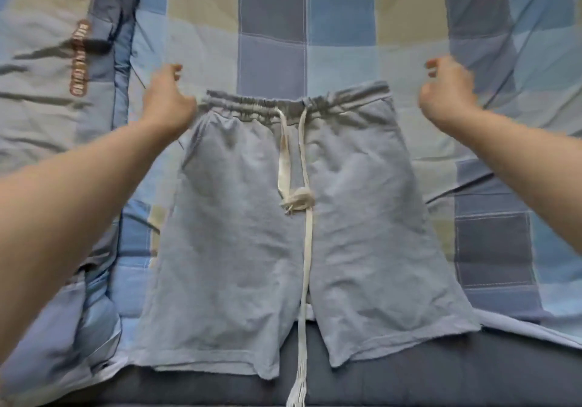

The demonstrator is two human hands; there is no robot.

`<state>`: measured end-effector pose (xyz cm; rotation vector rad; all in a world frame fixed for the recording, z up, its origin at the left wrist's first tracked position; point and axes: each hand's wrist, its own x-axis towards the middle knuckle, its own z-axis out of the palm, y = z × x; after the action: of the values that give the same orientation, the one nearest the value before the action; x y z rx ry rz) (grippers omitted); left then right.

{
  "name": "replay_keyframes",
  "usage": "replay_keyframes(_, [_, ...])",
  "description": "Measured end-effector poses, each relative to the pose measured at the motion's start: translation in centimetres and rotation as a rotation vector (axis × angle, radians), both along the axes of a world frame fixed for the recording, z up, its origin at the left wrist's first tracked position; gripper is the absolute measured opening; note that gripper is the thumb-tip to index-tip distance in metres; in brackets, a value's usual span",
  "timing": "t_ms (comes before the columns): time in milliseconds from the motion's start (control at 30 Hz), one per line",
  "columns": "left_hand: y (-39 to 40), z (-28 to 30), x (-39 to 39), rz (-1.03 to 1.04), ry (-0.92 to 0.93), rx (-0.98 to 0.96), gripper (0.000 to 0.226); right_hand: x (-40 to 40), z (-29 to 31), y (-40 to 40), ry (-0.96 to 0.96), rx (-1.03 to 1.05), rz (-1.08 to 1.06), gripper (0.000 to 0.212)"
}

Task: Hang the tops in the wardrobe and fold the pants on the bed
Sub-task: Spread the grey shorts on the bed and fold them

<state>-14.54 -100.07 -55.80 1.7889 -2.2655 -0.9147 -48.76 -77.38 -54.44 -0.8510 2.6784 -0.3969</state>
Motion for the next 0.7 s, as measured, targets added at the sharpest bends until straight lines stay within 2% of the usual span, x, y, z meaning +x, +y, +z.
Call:
replay_keyframes(67, [4.0, -1.1, -1.4, -0.082, -0.052, 0.038, 0.039, 3.5, -1.0, -0.5, -0.023, 0.069, 0.176, 0.043])
replay_keyframes(233, [18.0, -4.4, -0.8, -0.245, -0.115, 0.446, 0.015, 13.8, -4.4, 3.4, -0.194, 0.159, 0.747, 0.045])
replay_keyframes(400, [28.2, -6.1, 1.5, -0.280, -0.155, 0.753, 0.014, 18.2, -6.3, 7.3, -0.231, 0.268, 1.098, 0.049])
replay_keyframes(467, [30.7, -6.2, 2.1, -0.263, -0.124, 0.885, 0.017, 18.9, -6.7, 8.2, -0.200, 0.328, 1.197, 0.052])
replay_keyframes(600, [32.7, -4.6, 3.3, -0.067, 0.119, 1.179, 0.003, 19.2, -7.0, 9.8, -0.131, 0.405, 1.265, 0.059])
replay_keyframes(700, [32.1, -2.6, 5.5, -0.110, 0.102, 1.448, 0.008, 18.9, -6.9, 11.1, -0.134, 0.460, 1.297, 0.069])
